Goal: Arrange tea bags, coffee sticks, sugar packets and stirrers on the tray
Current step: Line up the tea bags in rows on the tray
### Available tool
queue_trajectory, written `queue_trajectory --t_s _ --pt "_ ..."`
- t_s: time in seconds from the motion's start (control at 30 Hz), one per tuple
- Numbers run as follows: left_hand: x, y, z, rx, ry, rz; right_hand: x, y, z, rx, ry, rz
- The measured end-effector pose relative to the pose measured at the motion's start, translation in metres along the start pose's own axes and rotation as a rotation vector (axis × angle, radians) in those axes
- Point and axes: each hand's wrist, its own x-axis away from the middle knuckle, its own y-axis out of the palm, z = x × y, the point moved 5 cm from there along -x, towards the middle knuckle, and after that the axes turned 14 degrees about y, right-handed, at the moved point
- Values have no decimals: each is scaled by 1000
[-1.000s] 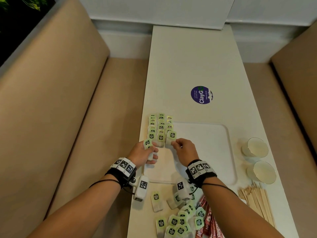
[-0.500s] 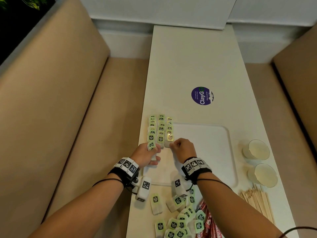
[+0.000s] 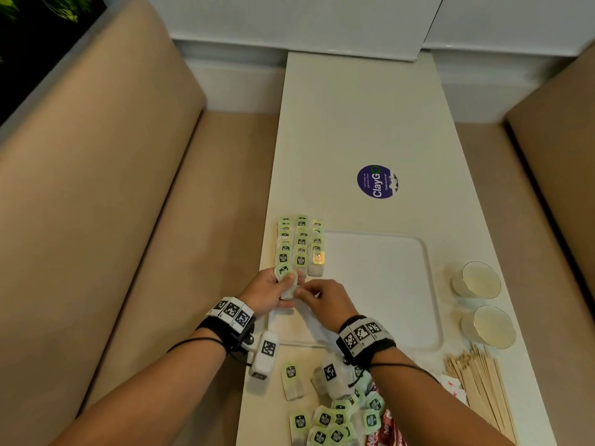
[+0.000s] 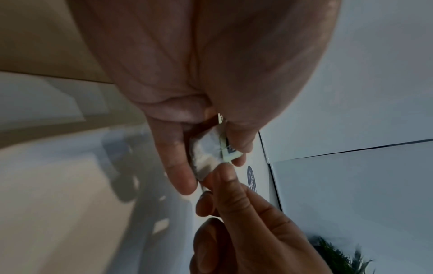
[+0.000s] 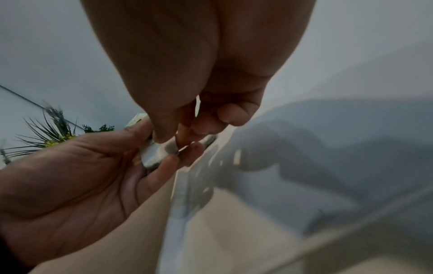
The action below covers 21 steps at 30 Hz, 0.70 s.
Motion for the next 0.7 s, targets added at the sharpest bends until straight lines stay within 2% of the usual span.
queue_trajectory --t_s 0.27,0.53,0.7 --pt "8 -4 7 -17 12 10 3 7 -14 29 -39 32" --pt "14 -29 5 -49 -22 154 -7 1 -16 15 11 130" --pt "21 -47 -2 -80 -64 180 -19 5 -24 9 78 131"
